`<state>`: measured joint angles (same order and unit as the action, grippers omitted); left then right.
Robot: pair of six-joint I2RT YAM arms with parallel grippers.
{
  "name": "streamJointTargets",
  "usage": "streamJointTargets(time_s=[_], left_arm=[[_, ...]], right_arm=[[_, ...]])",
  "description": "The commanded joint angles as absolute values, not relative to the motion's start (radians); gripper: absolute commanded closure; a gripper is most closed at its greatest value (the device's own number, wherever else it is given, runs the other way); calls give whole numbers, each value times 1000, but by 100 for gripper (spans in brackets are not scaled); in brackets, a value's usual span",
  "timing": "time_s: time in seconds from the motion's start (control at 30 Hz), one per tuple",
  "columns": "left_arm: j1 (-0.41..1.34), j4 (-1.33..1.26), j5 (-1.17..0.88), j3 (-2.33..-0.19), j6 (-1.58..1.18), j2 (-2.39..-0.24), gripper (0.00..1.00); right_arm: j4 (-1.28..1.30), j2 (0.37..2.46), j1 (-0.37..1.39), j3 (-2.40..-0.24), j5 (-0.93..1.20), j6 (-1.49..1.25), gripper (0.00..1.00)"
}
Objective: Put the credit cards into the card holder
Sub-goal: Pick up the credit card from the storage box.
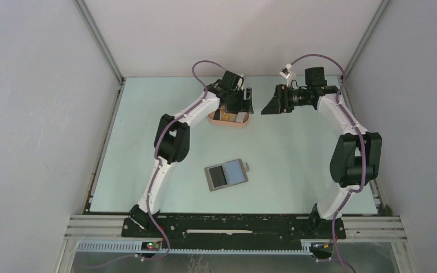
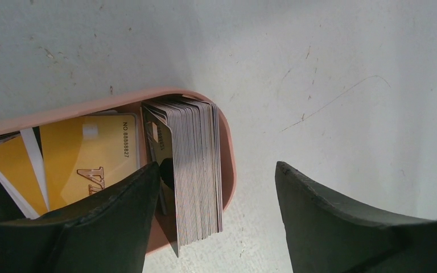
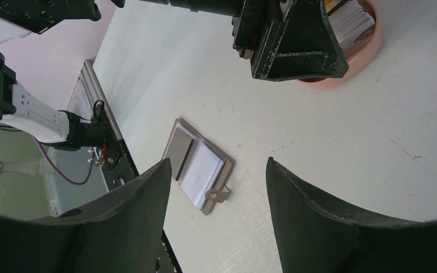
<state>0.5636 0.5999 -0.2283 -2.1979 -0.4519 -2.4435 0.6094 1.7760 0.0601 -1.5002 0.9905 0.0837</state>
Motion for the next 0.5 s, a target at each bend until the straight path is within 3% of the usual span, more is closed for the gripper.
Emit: streamJointTargets(time_s=[0.0, 0.27, 0.47], left_arm=[[582, 637, -187, -2280, -417, -2440, 22], [586, 641, -191, -2291, -416, -2425, 26], [584, 644, -194, -2292, -418, -2434, 40]], right_arm=[[604, 1769, 53, -1508, 1014, 83, 30], [604, 1767, 51, -1508, 1015, 80, 30], [604, 1765, 48, -1508, 1020, 83, 30]])
